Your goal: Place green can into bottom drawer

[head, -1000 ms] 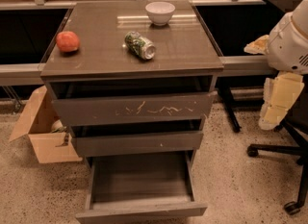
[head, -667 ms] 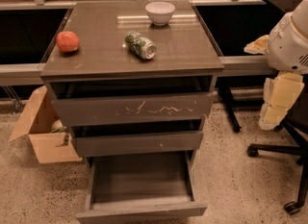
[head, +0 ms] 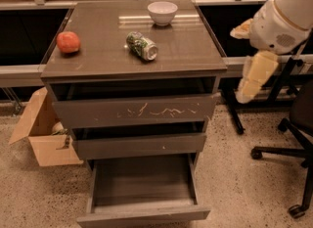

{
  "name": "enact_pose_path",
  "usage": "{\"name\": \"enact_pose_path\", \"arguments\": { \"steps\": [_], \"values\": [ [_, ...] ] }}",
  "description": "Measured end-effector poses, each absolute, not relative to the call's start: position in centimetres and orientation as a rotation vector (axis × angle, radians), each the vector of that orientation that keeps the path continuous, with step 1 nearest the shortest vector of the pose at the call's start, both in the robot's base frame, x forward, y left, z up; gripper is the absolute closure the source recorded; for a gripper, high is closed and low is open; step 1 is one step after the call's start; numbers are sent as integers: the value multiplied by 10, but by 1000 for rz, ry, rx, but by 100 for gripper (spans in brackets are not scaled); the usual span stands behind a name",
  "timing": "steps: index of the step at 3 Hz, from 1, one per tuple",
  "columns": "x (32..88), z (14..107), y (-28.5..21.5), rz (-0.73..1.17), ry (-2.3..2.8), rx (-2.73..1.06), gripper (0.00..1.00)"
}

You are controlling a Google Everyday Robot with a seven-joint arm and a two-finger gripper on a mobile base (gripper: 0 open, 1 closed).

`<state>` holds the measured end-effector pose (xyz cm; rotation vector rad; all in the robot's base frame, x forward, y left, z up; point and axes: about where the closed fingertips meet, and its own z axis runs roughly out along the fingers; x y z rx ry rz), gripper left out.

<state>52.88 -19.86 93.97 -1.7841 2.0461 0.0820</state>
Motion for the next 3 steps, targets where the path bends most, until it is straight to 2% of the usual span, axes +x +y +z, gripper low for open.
{"name": "enact_pose_path", "arguments": {
  "steps": [2, 3],
  "values": [
    [606, 929, -148, 295, 1923, -1559, 0],
    [620, 921, -128, 323, 1871, -1582, 0]
  ]
}}
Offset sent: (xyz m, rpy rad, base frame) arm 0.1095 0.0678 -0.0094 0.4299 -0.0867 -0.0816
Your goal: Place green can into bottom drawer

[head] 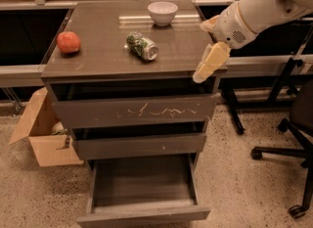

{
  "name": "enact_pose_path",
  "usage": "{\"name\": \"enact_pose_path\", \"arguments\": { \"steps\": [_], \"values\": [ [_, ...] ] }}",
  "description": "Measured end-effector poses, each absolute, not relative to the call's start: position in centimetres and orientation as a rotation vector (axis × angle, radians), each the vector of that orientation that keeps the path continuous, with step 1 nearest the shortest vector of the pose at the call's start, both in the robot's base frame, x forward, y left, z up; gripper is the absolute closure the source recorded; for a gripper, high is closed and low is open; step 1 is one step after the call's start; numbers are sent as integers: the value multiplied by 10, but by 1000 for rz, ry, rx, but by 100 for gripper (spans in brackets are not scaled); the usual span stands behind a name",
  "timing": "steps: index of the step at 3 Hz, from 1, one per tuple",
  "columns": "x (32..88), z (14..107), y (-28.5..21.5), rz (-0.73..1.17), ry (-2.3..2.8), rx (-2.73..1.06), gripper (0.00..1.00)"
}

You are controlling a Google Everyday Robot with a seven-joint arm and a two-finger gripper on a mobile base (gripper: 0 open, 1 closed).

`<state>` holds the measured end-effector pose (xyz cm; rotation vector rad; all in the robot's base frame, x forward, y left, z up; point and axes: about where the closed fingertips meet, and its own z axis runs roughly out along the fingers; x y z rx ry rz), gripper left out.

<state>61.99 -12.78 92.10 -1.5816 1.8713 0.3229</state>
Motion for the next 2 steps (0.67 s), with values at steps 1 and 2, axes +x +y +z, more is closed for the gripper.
{"name": "enact_pose_path", "arguments": {
  "steps": [1, 2],
  "values": [
    [620, 921, -128, 323, 1871, -1582, 0],
    [635, 918, -119, 334, 1862, -1551, 0]
  ]
}}
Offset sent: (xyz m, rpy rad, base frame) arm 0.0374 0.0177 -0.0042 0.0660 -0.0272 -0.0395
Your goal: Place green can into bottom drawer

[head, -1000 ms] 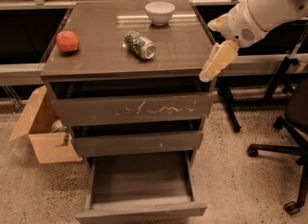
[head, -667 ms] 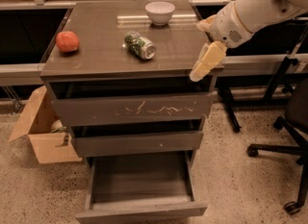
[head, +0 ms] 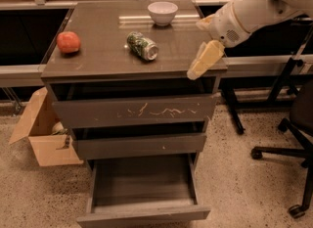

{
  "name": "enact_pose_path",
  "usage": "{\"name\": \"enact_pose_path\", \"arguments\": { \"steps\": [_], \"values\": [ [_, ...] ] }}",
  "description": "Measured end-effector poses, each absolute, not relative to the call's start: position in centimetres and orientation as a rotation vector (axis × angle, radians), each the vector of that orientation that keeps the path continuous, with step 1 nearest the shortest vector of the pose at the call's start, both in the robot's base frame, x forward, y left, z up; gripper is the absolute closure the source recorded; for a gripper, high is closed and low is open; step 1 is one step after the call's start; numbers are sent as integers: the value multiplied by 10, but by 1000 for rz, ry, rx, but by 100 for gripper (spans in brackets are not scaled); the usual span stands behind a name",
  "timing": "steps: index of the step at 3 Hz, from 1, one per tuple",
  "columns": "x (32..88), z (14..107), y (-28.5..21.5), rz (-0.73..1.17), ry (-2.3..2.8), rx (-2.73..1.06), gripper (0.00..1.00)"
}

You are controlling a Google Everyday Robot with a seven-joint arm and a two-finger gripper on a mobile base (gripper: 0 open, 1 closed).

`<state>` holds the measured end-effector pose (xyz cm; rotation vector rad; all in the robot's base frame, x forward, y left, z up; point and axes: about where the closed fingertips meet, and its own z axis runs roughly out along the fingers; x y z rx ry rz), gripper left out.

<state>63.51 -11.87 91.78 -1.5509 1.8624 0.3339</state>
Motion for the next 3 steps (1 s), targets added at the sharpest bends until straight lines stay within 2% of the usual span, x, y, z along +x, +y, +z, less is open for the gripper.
{"name": "enact_pose_path", "arguments": {
  "steps": [3],
  "values": [
    [718, 914, -73, 449, 1845, -1330, 0]
  ]
}}
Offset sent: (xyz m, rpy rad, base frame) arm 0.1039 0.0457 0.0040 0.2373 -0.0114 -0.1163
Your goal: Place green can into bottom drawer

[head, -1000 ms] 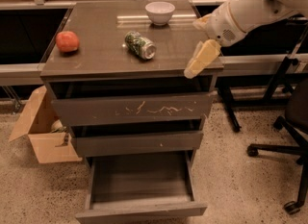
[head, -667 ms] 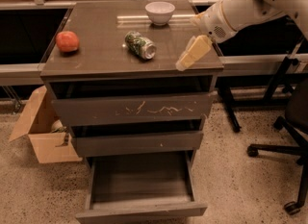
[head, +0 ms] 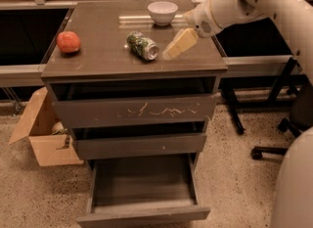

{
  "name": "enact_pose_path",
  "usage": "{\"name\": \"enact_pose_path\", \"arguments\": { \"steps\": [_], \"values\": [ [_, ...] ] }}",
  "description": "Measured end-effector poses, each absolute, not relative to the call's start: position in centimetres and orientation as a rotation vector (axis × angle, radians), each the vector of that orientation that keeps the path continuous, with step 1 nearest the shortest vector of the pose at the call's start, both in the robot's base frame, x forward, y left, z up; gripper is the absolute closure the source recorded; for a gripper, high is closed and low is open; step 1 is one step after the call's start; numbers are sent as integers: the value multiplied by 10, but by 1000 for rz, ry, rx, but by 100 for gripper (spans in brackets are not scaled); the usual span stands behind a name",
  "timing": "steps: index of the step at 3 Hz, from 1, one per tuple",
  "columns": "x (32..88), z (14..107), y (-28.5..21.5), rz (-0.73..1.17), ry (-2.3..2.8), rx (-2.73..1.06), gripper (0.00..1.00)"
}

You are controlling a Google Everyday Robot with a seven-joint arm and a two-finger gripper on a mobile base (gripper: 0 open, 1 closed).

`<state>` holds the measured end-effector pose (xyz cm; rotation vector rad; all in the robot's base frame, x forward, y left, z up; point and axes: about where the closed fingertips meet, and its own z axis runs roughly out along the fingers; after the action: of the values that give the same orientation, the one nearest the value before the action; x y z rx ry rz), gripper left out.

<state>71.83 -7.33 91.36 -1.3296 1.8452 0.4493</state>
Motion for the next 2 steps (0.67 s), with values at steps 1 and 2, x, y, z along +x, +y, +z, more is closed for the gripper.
{"name": "enact_pose_path", "arguments": {
  "steps": [1, 2],
  "values": [
    [731, 916, -48, 463, 1861, -1280, 0],
    [738, 910, -29, 465, 1896, -1251, 0]
  ]
}}
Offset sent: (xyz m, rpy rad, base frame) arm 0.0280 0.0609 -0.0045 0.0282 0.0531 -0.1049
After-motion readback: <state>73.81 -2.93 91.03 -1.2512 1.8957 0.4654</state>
